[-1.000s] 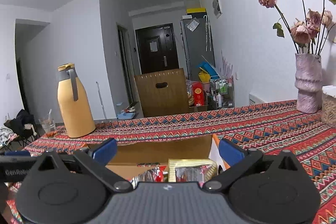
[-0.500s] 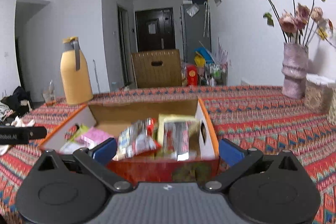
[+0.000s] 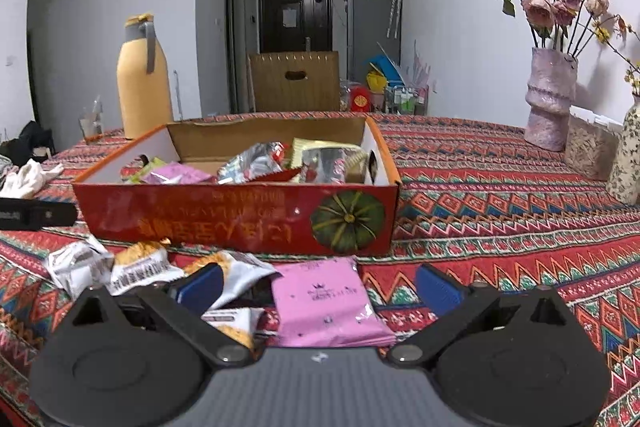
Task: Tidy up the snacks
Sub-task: 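Move both open grippers back toward the snack pile, then grasp a pink cake packet with the right gripper while the left gripper grasps a white cracker packet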
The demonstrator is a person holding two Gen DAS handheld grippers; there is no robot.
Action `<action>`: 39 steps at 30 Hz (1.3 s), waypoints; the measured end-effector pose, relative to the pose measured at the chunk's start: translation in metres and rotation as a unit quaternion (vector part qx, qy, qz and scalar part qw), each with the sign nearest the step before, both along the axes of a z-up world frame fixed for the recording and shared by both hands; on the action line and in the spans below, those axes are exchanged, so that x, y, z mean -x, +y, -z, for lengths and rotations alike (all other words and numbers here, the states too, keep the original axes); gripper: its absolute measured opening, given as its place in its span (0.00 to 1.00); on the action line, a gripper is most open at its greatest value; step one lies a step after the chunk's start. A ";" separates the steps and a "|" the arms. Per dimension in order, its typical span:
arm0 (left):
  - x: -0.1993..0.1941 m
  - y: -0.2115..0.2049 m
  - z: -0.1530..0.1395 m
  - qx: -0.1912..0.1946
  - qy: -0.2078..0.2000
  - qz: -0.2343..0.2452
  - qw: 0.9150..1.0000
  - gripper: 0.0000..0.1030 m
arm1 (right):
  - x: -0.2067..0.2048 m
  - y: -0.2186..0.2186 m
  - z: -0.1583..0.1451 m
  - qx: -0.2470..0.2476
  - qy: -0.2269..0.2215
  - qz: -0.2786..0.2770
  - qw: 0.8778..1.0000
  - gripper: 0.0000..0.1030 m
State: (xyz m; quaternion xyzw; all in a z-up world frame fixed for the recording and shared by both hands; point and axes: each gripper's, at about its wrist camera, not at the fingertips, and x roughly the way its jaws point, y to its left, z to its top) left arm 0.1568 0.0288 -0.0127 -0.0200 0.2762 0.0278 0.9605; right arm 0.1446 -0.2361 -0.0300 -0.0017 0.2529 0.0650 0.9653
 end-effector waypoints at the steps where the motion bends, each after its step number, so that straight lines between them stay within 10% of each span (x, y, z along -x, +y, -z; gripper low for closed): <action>1: 0.000 0.001 0.000 0.000 0.000 -0.001 1.000 1.00 | -0.002 0.000 0.001 0.005 0.006 -0.003 1.000 0.91; 15: 0.005 0.010 0.000 -0.004 0.010 -0.016 1.000 1.00 | -0.050 0.001 0.021 0.021 0.099 -0.037 0.994 0.61; 39: -0.026 0.015 0.027 -0.027 0.089 0.006 0.996 1.00 | -0.012 -0.029 0.009 -0.053 0.015 0.037 0.998 0.59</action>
